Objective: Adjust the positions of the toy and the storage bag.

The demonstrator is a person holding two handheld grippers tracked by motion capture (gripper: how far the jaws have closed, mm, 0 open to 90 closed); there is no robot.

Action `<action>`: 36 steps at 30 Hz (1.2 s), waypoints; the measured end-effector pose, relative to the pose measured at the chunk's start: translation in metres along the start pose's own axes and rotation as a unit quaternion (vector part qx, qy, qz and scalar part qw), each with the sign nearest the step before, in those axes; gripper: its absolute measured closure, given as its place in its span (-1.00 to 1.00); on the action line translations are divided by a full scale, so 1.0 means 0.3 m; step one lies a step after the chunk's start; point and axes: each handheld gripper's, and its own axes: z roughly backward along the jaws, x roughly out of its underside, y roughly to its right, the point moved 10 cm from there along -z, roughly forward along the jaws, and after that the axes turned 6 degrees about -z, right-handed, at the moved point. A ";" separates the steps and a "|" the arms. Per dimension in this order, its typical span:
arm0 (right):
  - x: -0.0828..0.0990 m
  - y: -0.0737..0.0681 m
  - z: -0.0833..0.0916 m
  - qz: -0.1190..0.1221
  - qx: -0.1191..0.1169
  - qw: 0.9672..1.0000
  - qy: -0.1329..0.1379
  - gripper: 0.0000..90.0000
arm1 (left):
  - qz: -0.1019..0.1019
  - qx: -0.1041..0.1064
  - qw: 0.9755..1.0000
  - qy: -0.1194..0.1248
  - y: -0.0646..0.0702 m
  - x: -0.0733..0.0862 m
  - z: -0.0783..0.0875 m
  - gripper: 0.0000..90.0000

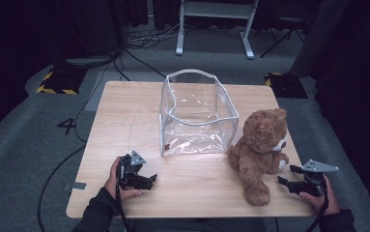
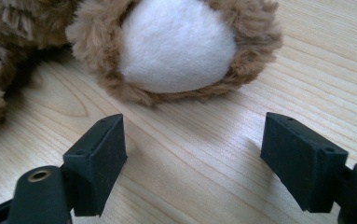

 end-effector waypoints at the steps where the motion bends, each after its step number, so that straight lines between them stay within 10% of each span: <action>1: 0.000 0.000 0.000 0.000 0.000 1.000 0.000 -0.51 | -0.002 0.003 1.000 0.001 0.000 0.001 0.001 -0.99; 36: -0.105 -0.044 0.119 0.023 -0.007 0.997 0.072 -0.54 | -0.003 0.004 1.000 0.001 0.001 0.004 0.003 -0.99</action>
